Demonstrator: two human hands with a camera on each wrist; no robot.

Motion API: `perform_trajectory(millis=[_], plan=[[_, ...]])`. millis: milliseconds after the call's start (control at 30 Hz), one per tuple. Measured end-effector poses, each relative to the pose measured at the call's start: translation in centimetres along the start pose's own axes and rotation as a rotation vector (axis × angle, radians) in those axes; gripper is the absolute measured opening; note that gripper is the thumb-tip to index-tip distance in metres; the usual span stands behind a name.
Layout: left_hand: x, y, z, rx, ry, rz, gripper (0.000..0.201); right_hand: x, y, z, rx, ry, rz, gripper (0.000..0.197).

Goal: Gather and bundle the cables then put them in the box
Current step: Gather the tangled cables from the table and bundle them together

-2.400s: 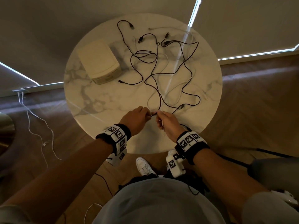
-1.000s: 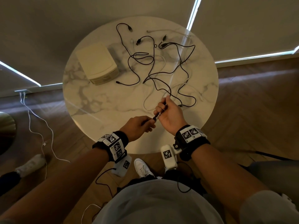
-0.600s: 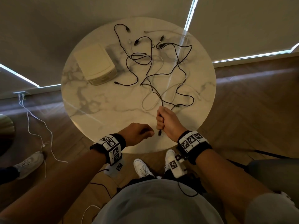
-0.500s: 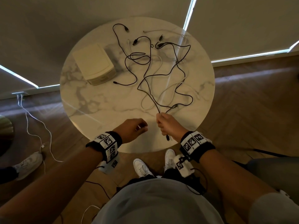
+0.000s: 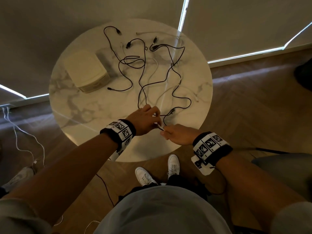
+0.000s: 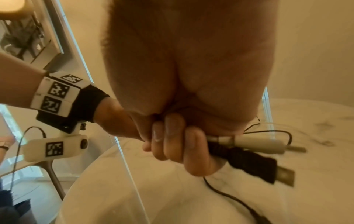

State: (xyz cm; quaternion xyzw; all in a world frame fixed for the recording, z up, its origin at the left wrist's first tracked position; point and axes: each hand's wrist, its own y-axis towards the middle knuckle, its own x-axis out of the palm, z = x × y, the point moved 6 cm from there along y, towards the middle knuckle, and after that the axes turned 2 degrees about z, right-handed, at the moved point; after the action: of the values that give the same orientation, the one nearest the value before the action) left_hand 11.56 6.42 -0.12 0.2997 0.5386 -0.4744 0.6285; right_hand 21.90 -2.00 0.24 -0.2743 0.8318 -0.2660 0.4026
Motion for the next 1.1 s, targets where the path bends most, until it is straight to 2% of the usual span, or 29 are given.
perform_trajectory(millis=[100, 200, 300, 400, 500, 600, 733, 833, 967, 1100], plan=[[0.5, -0.1, -1.2, -0.039, 0.078, -0.079, 0.036, 0.0, -0.4, 1.4, 0.021, -0.058, -0.034, 0.042], [0.4, -0.6, -2.2, -0.047, 0.106, -0.135, 0.044, -0.3, -0.4, 2.5, 0.024, -0.099, -0.008, 0.043], [-0.1, -0.9, -3.0, -0.056, 0.063, -0.175, 0.041, -1.3, -0.1, 3.2, 0.009, -0.142, 0.107, 0.038], [-0.9, -1.2, -4.0, -0.122, 0.036, -0.204, 0.038, -2.6, 0.3, 3.8, 0.031, -0.23, 0.25, 0.047], [-2.0, -1.1, -4.8, -0.191, -0.035, -0.16, 0.039, -3.4, 1.0, 4.5, 0.092, -0.194, 0.346, 0.052], [-3.4, -0.7, -5.5, -0.246, -0.079, -0.041, 0.037, -2.8, 2.5, 4.5, 0.099, 0.158, 0.301, 0.053], [-5.1, -1.2, -6.2, -0.297, -0.271, 0.261, 0.028, -2.1, 3.5, 3.1, 0.093, 1.05, 0.253, 0.043], [-4.9, -2.4, -5.9, -0.353, -0.387, 0.405, 0.033, -2.3, 3.9, 1.8, 0.078, 1.352, 0.266, 0.044], [-2.8, -3.8, -4.8, -0.351, -0.297, 0.347, 0.03, -2.7, 4.9, 0.5, 0.038, 1.537, 0.281, 0.045], [-0.3, -4.1, -3.7, -0.301, -0.106, 0.172, 0.036, -2.9, 5.9, -0.1, 0.039, 1.602, 0.269, 0.044]])
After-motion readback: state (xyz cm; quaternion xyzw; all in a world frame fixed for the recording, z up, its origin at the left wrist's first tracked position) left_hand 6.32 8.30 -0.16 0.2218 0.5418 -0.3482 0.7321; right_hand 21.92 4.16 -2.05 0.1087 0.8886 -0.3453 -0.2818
